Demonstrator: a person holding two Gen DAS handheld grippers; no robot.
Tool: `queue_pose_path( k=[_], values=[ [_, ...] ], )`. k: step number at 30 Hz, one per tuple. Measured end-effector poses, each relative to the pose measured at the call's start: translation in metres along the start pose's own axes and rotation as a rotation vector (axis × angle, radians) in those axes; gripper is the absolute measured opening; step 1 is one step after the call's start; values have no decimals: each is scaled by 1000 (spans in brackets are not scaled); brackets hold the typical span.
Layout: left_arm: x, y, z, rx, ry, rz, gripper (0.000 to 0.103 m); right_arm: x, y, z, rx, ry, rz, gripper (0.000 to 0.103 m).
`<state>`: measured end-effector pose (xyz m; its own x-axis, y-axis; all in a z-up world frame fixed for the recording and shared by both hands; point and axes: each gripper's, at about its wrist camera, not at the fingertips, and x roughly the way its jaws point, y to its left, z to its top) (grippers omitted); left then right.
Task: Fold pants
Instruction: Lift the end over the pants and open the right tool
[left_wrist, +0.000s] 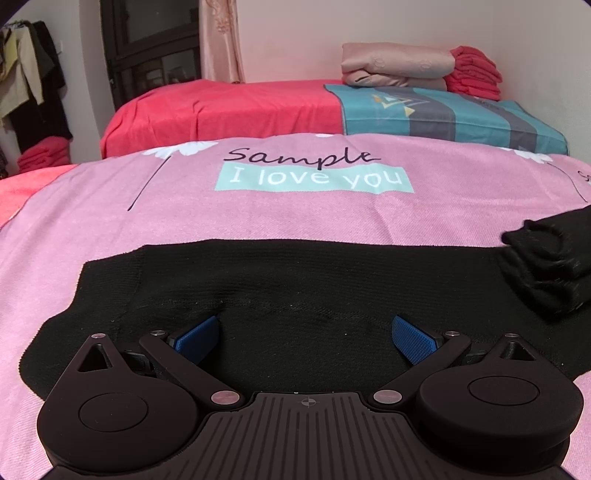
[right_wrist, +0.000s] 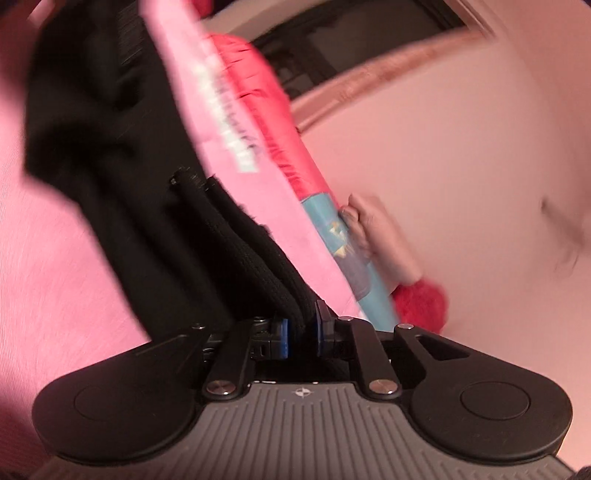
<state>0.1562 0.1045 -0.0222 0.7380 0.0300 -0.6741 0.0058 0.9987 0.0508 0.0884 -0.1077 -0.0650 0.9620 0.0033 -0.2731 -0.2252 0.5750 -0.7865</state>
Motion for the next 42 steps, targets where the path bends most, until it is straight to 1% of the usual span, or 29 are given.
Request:
queue_pose_path(
  k=[2, 4, 5, 6, 7, 10, 12, 13, 15, 17, 18, 20, 21, 22, 23, 24, 25, 27, 29, 31, 32, 34, 35, 36, 38, 39, 40, 41, 42],
  values=[
    [0, 1, 0, -2, 1, -1, 103, -3, -3, -3, 8, -10, -5, 16],
    [-1, 2, 1, -8, 3, 1, 103, -4, 8, -8, -56, 5, 47, 15],
    [-1, 2, 2, -14, 8, 8, 103, -3, 15, -12, -94, 13, 52, 15],
    [-3, 3, 3, -16, 10, 15, 103, -5, 20, -15, -133, 3, 31, 15],
    [-5, 3, 4, -18, 10, 22, 103, -8, 20, -15, -143, -17, 16, 15],
    [-15, -1, 10, -18, 2, 31, 103, -15, 4, -15, -63, -35, 57, 15],
    [-24, -10, 17, -11, -16, 27, 103, -11, 3, -17, -70, -46, 70, 15],
    [-28, -17, 21, -10, -27, 12, 103, -10, 7, -17, -86, -51, 66, 15],
    [-30, -34, 32, -14, -32, -41, 103, -9, 16, -20, -120, -58, 61, 15],
    [-25, -59, 42, -10, -28, -86, 103, -9, 26, -19, -170, -65, 43, 16],
    [-19, -73, 46, -5, -20, -105, 103, -9, 27, -18, -172, -73, 33, 16],
    [-3, -102, 48, 17, 13, -139, 103, -8, 24, -17, -157, -68, 28, 24],
    [6, -116, 46, 40, 38, -144, 103, -9, 21, -18, -147, -69, 15, 35],
    [17, -128, 41, 66, 67, -133, 103, -12, 17, -20, -139, -75, -2, 47],
    [24, -135, 34, 84, 70, -112, 103, -17, 12, -24, -135, -82, -15, 53],
    [22, -136, 27, 80, 24, -105, 103, -20, 7, -30, -135, -85, -28, 61],
    [21, -135, 24, 77, 4, -108, 103, -23, 0, -37, -132, -76, -39, 64],
    [21, -131, 23, 63, 7, -121, 103, -27, -16, -54, -94, -41, -58, 65],
    [25, -126, 23, 37, 12, -128, 103, -22, -37, -71, -21, 22, -90, 65],
    [23, -126, 22, 39, 2, -121, 103, -11, -59, -82, 81, 101, -137, 65],
    [22, -127, 21, 45, -2, -115, 103, -3, -70, -83, 153, 141, -145, 66],
    [21, -127, 22, 45, -5, -112, 103, 5, -85, -75, 290, 161, -112, 67],
    [21, -127, 22, 44, -5, -113, 103, 8, -84, -69, 304, 157, -94, 67],
    [20, -127, 21, 42, -5, -114, 103, 8, -78, -62, 274, 134, -76, 67],
    [21, -126, 21, 44, -6, -114, 103, 7, -55, -53, 137, 93, -75, 67],
    [21, -126, 21, 46, -6, -113, 103, 12, -51, -52, 85, 84, -97, 65],
    [20, -126, 21, 47, -8, -114, 103, 21, -58, -58, 109, 111, -135, 59],
    [20, -126, 21, 46, -10, -135, 103, 36, -73, -66, 188, 183, -178, 53],
    [19, -127, 21, 51, -11, -143, 103, 44, -92, -78, 293, 225, -142, 62]
  ],
)
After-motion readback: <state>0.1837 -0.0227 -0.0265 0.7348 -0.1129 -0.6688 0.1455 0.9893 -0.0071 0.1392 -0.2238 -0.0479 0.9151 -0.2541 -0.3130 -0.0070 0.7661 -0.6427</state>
